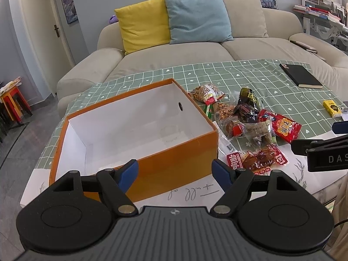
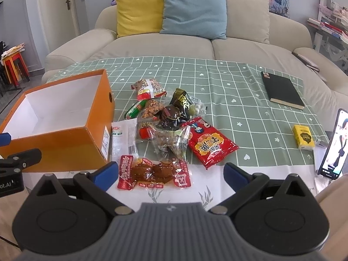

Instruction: Organize snacks

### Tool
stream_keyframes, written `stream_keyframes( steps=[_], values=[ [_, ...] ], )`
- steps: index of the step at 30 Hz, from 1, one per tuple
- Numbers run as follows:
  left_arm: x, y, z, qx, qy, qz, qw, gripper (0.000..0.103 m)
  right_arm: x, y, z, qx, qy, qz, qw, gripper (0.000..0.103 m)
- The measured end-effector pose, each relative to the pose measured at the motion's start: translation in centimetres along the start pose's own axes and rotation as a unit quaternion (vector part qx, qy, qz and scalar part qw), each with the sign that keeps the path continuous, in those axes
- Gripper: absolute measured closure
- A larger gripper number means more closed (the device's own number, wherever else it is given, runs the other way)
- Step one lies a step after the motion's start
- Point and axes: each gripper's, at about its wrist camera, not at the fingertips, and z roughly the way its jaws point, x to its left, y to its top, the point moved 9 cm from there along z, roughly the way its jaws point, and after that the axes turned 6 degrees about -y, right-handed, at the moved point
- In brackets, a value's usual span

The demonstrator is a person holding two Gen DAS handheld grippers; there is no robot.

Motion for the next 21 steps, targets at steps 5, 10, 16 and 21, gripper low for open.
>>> stream_keyframes(
  steps=[5, 10, 16, 21],
  values=[
    [-0.07, -0.18, 0.07, 0.003, 0.0, -0.001, 1.0, 0.013, -0.11, -0.13, 0.02, 0.003, 0.0, -0.002, 1.0, 0.004],
    [-0.01, -0.28, 0.25, 0.007, 0.0, -0.003, 1.0, 0.013, -0.1, -0.06, 0.06, 0.004, 0.0, -0.001, 1.0, 0.004],
    [-0.03, -0.41, 0.28, 0.01, -0.001, -0.003, 0.9999, 0.013, -0.01, -0.18, 0.16, 0.006, -0.001, -0.002, 1.0, 0.004],
    [-0.02, -0.51, 0.25, 0.011, -0.001, -0.003, 0.9999, 0.013, -0.03, -0.2, 0.14, 0.006, -0.001, -0.003, 1.0, 0.004]
  ],
)
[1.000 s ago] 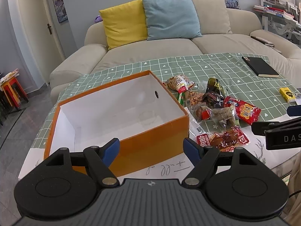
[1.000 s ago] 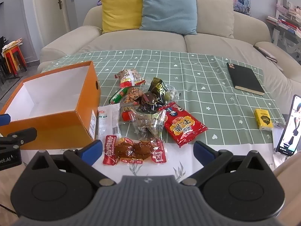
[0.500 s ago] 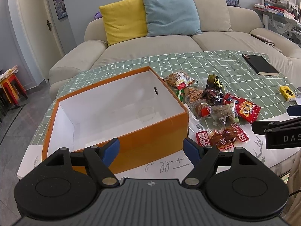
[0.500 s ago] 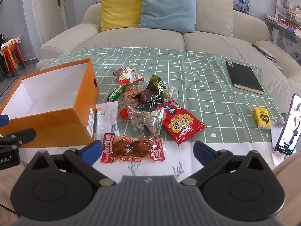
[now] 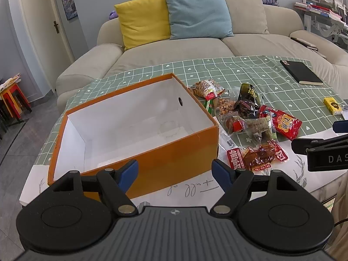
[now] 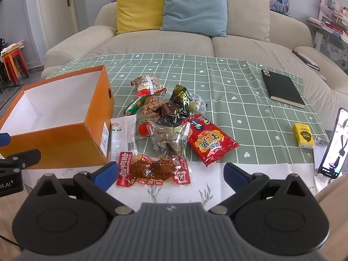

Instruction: Organize snacks

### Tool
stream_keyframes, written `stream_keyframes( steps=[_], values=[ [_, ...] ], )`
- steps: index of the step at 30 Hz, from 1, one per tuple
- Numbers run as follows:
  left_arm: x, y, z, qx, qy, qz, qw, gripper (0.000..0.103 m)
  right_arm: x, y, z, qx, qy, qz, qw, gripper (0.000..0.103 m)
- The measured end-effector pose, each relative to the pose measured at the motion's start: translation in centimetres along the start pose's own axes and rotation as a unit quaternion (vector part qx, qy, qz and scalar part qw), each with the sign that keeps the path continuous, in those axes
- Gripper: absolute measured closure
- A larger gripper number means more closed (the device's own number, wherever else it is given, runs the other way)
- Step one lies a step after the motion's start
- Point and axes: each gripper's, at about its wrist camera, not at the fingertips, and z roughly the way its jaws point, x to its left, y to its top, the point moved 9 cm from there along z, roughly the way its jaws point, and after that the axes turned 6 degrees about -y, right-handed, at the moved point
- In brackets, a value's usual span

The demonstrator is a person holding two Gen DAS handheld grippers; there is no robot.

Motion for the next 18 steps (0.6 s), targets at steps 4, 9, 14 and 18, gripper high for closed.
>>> stream_keyframes(
  steps=[4, 9, 14, 18],
  values=[
    [-0.04, -0.07, 0.02, 0.001, 0.0, 0.001, 1.0, 0.014, 0.04, -0.04, -0.02, -0.001, 0.0, -0.001, 1.0, 0.004],
    [-0.18, -0.2, 0.14, 0.003, -0.001, 0.001, 1.0, 0.014, 0.03, -0.07, 0.04, 0.001, 0.0, -0.001, 1.0, 0.004],
    [-0.25, -0.38, 0.09, 0.005, -0.003, 0.0, 1.0, 0.014, -0.01, -0.09, 0.1, 0.003, -0.001, -0.001, 1.0, 0.004],
    [-0.23, -0.25, 0.15, 0.008, -0.005, 0.0, 1.0, 0.014, 0.04, -0.22, 0.18, 0.005, -0.002, -0.002, 1.0, 0.004]
  ],
)
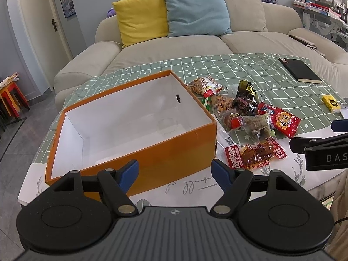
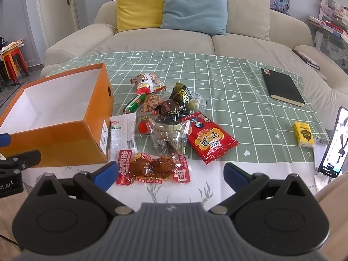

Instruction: Organize snacks

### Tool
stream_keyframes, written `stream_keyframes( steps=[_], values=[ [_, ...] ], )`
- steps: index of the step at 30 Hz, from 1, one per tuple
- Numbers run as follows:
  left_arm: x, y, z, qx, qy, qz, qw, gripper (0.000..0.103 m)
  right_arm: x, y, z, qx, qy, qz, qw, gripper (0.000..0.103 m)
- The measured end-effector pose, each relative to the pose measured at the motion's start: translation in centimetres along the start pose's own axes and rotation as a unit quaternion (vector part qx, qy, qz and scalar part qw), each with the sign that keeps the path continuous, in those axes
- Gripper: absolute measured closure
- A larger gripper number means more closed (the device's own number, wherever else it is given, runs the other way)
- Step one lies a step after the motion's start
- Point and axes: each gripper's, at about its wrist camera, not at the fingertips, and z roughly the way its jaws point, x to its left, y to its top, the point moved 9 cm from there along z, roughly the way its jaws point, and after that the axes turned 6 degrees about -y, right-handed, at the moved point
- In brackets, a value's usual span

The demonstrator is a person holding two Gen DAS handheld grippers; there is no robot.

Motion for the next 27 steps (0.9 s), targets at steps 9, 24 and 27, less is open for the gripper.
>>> stream_keyframes(
  steps=[9, 24, 27],
  values=[
    [0.0, 0.1, 0.1, 0.005, -0.004, 0.0, 1.0, 0.015, 0.1, 0.0, 0.0, 0.006, -0.001, -0.002, 1.0, 0.004],
    [-1.2, -0.1, 0.4, 0.011, -0.052, 0.007, 0.9986, 0.016, -0.4, 0.2, 0.8, 0.006, 0.031, 0.006, 0.999, 0.004],
    [-2.2, -0.2, 0.8, 0.013, -0.078, 0.014, 0.9967, 0.019, -1.5, 0.2, 1.5, -0.006, 0.031, 0.013, 0.999, 0.004]
  ],
)
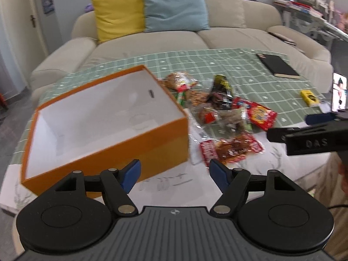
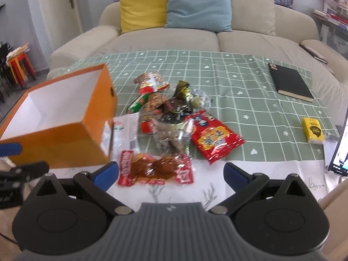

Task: Organize snacks
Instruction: 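Grasp the braised-meat packet with the right gripper while the left gripper reaches the dumpling packet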

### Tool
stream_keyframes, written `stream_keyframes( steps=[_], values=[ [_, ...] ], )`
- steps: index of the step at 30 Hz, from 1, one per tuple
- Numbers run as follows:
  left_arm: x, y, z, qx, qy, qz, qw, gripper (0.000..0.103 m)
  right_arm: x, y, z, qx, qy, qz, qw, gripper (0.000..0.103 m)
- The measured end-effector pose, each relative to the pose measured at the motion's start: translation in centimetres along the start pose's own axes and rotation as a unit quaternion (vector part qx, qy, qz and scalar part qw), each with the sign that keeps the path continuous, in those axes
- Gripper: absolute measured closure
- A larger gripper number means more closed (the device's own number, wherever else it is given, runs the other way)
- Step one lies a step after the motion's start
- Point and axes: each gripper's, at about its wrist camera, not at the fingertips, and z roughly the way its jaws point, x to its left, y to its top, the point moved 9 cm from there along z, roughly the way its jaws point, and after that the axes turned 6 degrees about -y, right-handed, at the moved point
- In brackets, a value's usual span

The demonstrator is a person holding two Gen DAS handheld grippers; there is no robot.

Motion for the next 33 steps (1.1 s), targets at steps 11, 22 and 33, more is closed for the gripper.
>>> stream_keyframes(
  steps=[11, 22, 33],
  values=[
    [-4.6, 0.1, 4.0, 0.005, -0.086, 0.08, 0.9931, 0.03, -2.0, -1.7, 4.1, 0.051, -0.002, 0.002, 0.999, 0.027],
    [-9.0, 0.7, 10.0, 0.059, -0.128, 0.26, 0.9553, 0.024, -3.3, -1.7, 6.0, 0.089, -0.004, 0.026, 0.996, 0.034],
    [-9.5, -0.3, 15.2, 0.157, -0.137, 0.355, 0.9113, 0.018, -3.9, -2.9, 9.0, 0.12, -0.007, 0.038, 0.992, 0.043]
  ],
)
